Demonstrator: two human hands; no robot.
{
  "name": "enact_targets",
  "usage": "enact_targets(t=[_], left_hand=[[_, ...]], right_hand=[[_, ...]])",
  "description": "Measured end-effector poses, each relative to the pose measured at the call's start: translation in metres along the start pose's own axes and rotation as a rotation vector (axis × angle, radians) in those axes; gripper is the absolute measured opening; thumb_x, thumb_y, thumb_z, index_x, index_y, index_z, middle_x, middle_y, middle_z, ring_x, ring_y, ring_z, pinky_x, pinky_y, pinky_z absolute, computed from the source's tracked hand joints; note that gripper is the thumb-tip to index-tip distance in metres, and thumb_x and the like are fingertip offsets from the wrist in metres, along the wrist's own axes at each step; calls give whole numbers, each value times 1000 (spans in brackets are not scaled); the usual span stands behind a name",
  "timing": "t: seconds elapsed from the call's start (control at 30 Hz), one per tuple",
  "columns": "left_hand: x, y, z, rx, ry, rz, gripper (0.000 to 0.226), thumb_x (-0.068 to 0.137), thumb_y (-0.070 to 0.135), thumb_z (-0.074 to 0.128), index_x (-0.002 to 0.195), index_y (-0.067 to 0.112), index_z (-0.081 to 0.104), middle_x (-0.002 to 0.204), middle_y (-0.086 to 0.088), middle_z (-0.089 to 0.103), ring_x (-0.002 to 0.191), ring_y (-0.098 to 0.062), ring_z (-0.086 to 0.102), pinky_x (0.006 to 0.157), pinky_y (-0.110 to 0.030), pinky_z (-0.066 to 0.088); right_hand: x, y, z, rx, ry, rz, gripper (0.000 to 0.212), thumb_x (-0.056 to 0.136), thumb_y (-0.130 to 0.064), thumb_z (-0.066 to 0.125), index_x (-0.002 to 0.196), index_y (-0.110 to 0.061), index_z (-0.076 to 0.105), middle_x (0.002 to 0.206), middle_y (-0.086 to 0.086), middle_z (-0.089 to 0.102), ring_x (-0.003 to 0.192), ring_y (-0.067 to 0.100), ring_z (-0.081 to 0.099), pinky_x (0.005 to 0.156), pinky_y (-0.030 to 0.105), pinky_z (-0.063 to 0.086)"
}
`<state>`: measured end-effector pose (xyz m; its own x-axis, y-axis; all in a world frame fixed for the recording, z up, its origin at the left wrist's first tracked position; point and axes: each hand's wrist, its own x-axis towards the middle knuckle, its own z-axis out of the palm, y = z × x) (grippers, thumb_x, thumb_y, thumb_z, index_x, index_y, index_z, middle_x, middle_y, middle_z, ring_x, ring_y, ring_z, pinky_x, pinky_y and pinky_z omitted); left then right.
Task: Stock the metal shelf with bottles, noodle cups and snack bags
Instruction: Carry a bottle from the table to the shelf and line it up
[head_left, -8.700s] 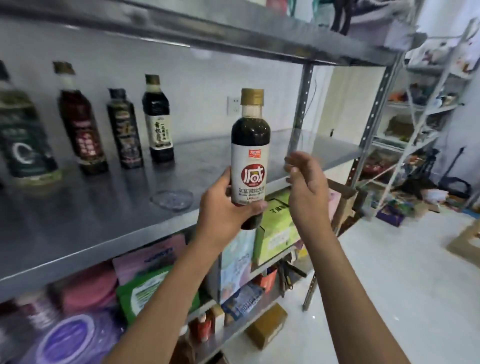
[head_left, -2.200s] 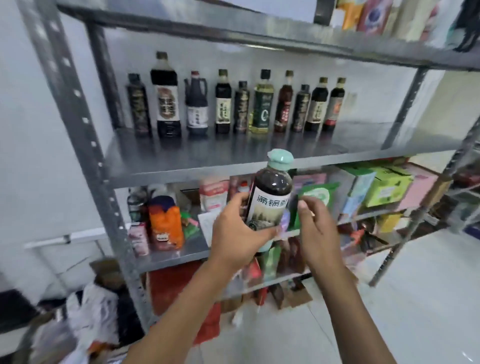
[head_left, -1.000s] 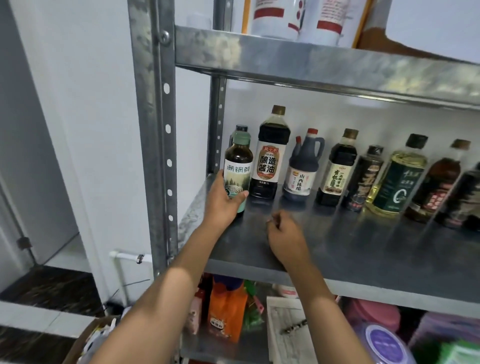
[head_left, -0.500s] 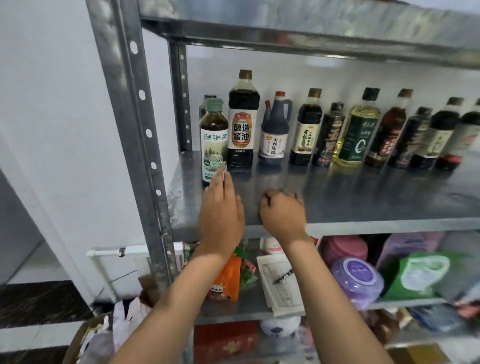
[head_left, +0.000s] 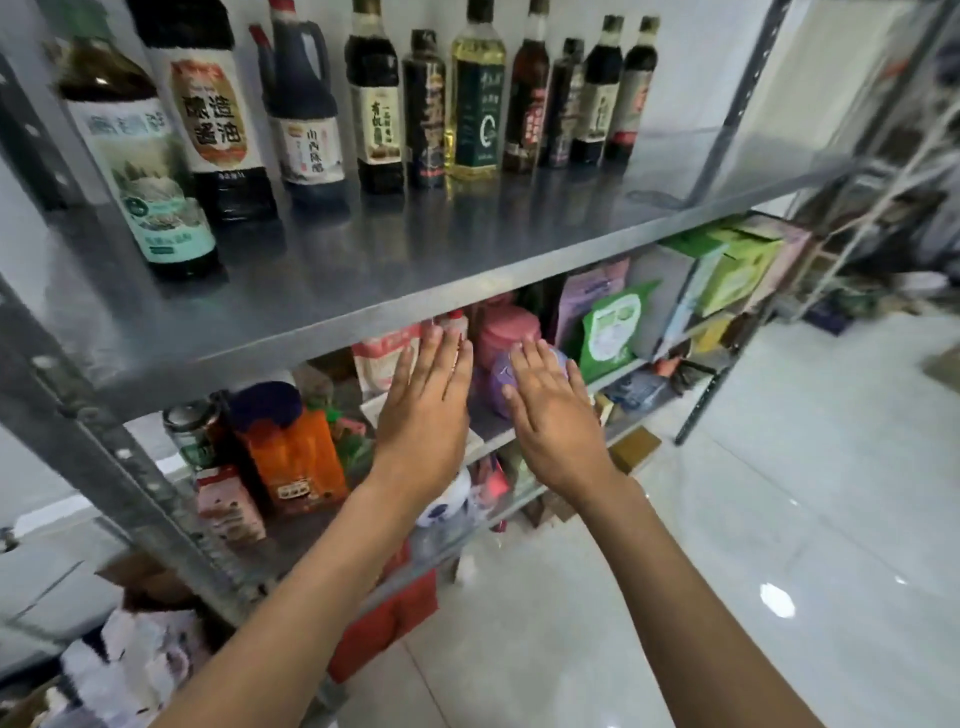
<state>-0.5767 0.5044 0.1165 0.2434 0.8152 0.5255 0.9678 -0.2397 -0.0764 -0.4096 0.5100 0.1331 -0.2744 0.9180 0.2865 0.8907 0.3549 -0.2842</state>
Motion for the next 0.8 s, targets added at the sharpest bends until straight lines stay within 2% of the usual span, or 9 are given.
enact_targets(t=[0.1, 0.23, 0.37, 0.47, 0.57, 0.7, 0.8], left_hand=[[10, 55, -7, -120, 27, 80, 65, 90, 18, 42, 151, 0, 25, 158, -17, 26, 148, -30, 20, 121, -47, 15], [21, 149, -11, -229, 77, 236, 63, 93, 21, 41, 150, 0, 26, 158, -17, 26, 148, -30, 21, 121, -46, 14], [24, 256, -11, -340, 59, 408, 61, 96, 19, 44, 151, 0, 25, 159, -17, 22, 149, -30, 17, 120, -48, 18], [19, 343, -21, -404, 16, 526, 64, 96, 21, 49, 152, 1, 23, 161, -15, 19, 150, -29, 12, 120, -48, 16], [1, 437, -38, -420, -31, 717, 66, 97, 25, 48, 152, 0, 21, 160, -16, 20, 149, -30, 16, 119, -51, 20], [-31, 548, -65, -493, -73, 909, 66, 99, 27, 44, 153, 2, 16, 162, -14, 14, 150, -29, 13, 121, -49, 15], [-65, 621, -84, -562, -79, 1066, 64, 100, 27, 40, 153, 2, 15, 162, -14, 13, 150, -29, 11, 121, -49, 15]], right_hand=[[-47, 38, -26, 34, 44, 140, 62, 100, -43, 17, 157, -17, 16, 164, 0, 11, 152, 13, 3, 123, 41, 5], [-116, 91, -61, 34, 161, 276, 54, 106, -36, 27, 156, -17, 18, 164, -1, 13, 151, 12, 2, 124, 37, 6], [-192, 147, -97, 38, 292, 440, 53, 107, -33, 31, 156, -18, 18, 163, -4, 10, 148, 5, -3, 123, 33, 4], [-258, 188, -127, 27, 339, 575, 52, 107, -32, 30, 156, -20, 18, 161, -8, 9, 150, 8, 0, 121, 27, 0], [-341, 234, -152, -6, 397, 756, 52, 106, -31, 32, 155, -16, 21, 163, -2, 15, 152, 14, 5, 123, 33, 5], [-446, 272, -179, -16, 471, 1024, 54, 106, -31, 35, 155, -13, 22, 162, 0, 21, 152, 16, 8, 122, 33, 10], [-520, 291, -192, -16, 565, 1171, 53, 104, -33, 36, 152, -11, 30, 158, 6, 31, 149, 24, 18, 120, 42, 21]])
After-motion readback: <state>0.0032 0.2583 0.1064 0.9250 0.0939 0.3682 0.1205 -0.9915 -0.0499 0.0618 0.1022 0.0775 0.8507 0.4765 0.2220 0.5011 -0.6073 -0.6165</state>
